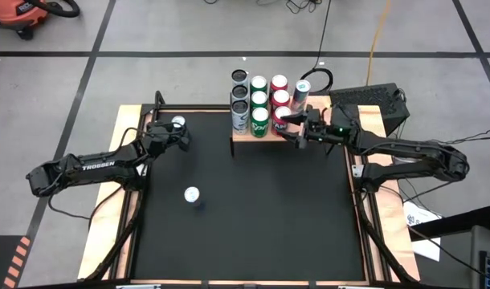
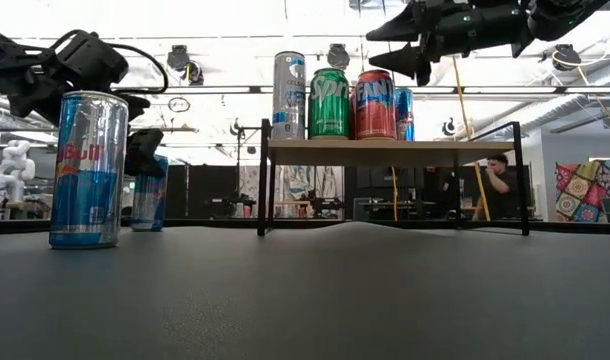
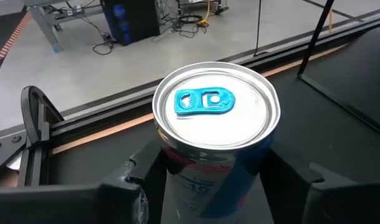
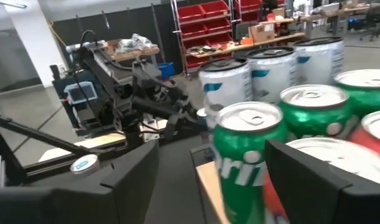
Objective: Place canned beverage on shelf
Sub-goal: Put the top blue soda can on the shelf aligned with the other blue soda can
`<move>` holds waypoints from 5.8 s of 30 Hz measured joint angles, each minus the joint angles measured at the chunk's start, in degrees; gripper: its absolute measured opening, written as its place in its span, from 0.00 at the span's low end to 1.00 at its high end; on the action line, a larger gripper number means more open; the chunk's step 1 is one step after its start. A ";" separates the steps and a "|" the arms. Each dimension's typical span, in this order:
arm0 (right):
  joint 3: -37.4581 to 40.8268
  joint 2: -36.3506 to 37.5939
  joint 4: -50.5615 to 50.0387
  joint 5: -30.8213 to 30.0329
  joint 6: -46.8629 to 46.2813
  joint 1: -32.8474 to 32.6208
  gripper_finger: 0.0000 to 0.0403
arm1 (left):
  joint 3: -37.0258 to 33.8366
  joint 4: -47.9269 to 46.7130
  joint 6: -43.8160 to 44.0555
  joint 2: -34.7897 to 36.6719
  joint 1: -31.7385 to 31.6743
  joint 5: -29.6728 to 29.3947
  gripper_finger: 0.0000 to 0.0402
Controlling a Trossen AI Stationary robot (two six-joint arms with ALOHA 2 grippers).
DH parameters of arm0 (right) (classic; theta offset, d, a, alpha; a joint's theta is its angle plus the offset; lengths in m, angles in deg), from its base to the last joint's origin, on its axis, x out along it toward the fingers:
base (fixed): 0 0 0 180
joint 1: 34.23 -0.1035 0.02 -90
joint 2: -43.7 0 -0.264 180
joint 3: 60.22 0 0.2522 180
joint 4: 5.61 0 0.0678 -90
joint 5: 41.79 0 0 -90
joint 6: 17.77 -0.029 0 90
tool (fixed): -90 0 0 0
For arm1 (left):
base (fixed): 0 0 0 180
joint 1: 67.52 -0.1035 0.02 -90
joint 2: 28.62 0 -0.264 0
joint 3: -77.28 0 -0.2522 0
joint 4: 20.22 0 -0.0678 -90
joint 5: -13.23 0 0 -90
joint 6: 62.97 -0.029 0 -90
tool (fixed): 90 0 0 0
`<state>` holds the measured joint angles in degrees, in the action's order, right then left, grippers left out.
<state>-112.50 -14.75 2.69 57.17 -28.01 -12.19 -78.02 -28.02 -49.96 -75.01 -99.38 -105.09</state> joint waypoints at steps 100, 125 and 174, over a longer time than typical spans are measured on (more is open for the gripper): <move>-0.04 -37.55 33.23 -33.78 -1.30 -37.04 0.51 | 29.12 30.20 -10.12 -39.43 41.22 20.83 0.50; 23.42 -4.16 44.29 -29.55 8.93 -32.94 0.55 | 28.97 22.44 -12.68 -31.56 40.73 16.19 0.50; 0.98 -39.52 63.85 -25.34 13.79 -36.29 0.55 | 31.39 53.84 -14.98 -50.42 40.72 26.95 0.62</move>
<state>-111.52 -54.28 66.53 31.83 -14.22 -48.47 -46.63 25.82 -64.94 -125.43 -58.66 -78.13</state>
